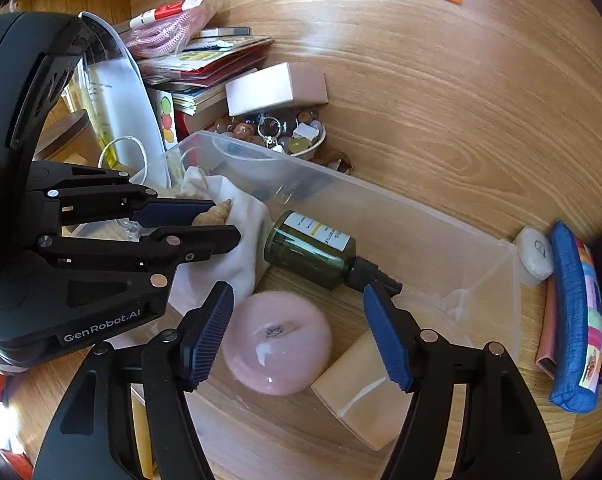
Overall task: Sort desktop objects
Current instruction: 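Lower the pink container and seashell into the clear bin and open both tools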
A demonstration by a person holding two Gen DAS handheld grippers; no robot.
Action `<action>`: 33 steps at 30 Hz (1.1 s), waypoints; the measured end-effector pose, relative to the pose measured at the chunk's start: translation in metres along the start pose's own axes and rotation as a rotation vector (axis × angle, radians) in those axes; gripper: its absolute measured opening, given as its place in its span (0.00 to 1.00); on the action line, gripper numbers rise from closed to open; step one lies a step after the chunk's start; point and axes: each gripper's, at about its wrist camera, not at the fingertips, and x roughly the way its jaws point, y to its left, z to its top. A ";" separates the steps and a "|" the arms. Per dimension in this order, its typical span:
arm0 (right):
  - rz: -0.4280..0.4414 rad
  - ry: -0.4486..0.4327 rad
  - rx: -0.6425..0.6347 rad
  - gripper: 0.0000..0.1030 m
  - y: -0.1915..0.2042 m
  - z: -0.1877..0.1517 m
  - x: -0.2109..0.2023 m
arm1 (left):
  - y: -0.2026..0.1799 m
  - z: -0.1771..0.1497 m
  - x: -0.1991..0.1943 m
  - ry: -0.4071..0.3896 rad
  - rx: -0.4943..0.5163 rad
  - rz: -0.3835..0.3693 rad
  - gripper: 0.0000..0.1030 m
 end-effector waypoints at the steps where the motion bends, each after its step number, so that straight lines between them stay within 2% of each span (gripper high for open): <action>1: -0.009 -0.007 -0.009 0.65 0.001 0.000 -0.002 | 0.000 0.000 -0.001 0.000 0.004 0.001 0.20; 3: -0.019 -0.014 -0.022 0.67 0.003 0.000 -0.003 | 0.000 -0.001 -0.002 -0.001 0.010 0.002 0.21; 5: -0.028 -0.017 -0.036 0.68 0.005 0.000 -0.005 | -0.001 -0.002 -0.004 -0.004 0.010 0.003 0.27; 7: -0.026 -0.024 -0.051 0.68 0.005 0.001 -0.009 | -0.002 -0.002 -0.007 -0.019 0.010 0.014 0.39; 13: -0.081 -0.095 -0.069 0.78 0.008 0.005 -0.041 | 0.000 0.000 -0.033 -0.083 0.000 0.034 0.56; 20: -0.113 -0.134 -0.044 0.79 0.009 0.002 -0.074 | 0.002 -0.010 -0.067 -0.141 -0.011 0.070 0.63; 25: -0.104 -0.151 -0.013 0.79 0.014 -0.002 -0.092 | 0.000 -0.021 -0.093 -0.180 -0.019 0.097 0.72; 29: -0.112 -0.182 -0.010 0.79 0.022 -0.008 -0.112 | -0.005 -0.029 -0.113 -0.209 -0.009 0.115 0.73; 33: -0.119 -0.207 -0.015 0.80 0.031 -0.013 -0.127 | -0.010 -0.040 -0.132 -0.246 0.001 0.148 0.80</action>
